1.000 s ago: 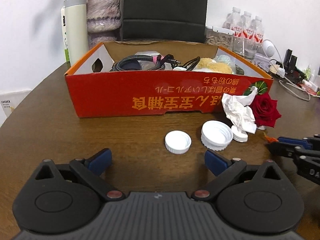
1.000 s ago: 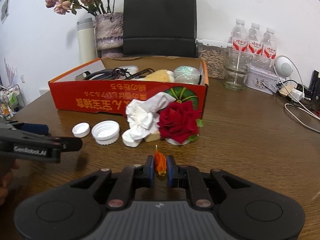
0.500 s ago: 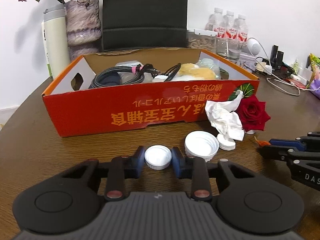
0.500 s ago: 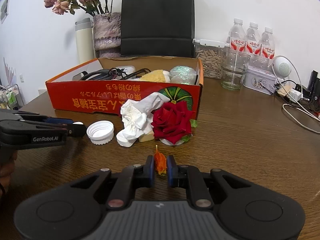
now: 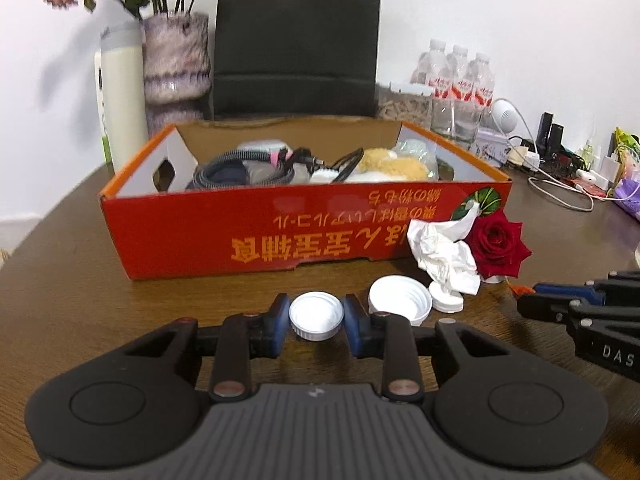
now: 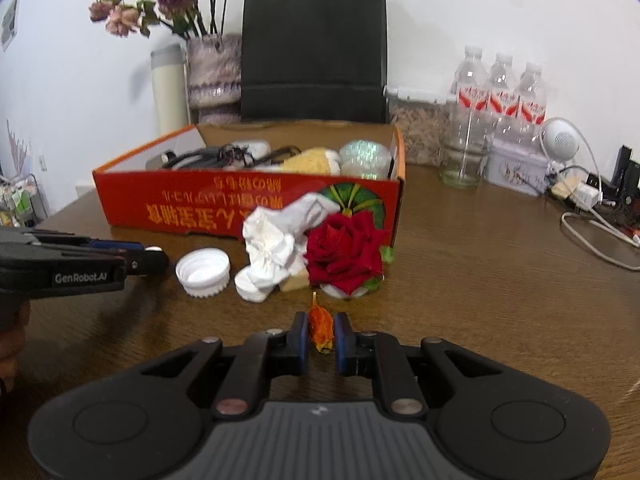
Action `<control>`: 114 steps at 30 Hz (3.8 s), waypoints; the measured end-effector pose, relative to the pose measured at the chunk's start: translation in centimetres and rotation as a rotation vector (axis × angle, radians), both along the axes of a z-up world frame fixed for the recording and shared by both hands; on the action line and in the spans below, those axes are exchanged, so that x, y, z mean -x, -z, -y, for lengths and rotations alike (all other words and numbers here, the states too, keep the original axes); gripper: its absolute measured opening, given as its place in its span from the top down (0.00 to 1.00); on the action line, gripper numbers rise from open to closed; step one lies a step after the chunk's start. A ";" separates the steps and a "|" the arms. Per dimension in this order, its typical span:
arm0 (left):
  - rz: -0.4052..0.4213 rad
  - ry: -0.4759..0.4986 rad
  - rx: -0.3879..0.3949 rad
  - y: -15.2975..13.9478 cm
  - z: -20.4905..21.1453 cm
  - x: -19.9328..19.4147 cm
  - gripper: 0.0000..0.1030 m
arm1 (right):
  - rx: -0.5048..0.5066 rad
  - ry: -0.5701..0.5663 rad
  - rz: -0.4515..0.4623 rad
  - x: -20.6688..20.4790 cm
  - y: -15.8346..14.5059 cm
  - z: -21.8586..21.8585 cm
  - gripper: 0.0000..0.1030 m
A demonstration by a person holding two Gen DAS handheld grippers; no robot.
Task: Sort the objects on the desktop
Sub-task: 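Carry the orange petal and small white cap over the box, then open both tools to drop the petal and cap into the box, then withdraw both tools from the box toward the remaining loose items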
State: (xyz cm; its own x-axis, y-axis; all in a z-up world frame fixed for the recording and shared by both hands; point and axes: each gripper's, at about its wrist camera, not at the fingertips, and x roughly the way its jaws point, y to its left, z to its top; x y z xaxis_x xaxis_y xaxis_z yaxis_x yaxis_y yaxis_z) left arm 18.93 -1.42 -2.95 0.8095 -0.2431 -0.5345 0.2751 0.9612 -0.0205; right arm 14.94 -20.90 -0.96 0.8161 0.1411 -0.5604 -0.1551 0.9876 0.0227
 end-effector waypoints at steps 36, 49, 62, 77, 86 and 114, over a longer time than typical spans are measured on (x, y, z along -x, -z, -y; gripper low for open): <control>0.286 -0.087 0.088 -4.4 -1.3 -8.1 0.71 | -0.046 0.096 0.384 -9.0 -3.6 -2.1 0.88; 0.251 -0.064 0.045 -2.5 -0.2 -10.2 0.71 | -0.048 0.080 0.342 -11.2 -2.8 -1.7 0.88; 0.270 -0.069 0.051 -2.3 -0.2 -9.5 0.49 | -0.015 0.078 0.348 -10.7 -2.4 -2.2 0.82; 0.398 -0.118 0.082 -2.8 -0.5 -7.8 0.00 | -0.009 0.079 0.436 -9.0 -3.0 -2.4 0.00; 0.380 -0.118 0.077 -2.5 -0.5 -7.8 0.00 | 0.006 0.075 0.430 -9.0 -2.8 -2.6 0.00; 0.377 -0.078 0.090 -2.1 -1.6 -3.9 0.00 | 0.005 0.073 0.390 -4.8 -2.6 -1.7 0.00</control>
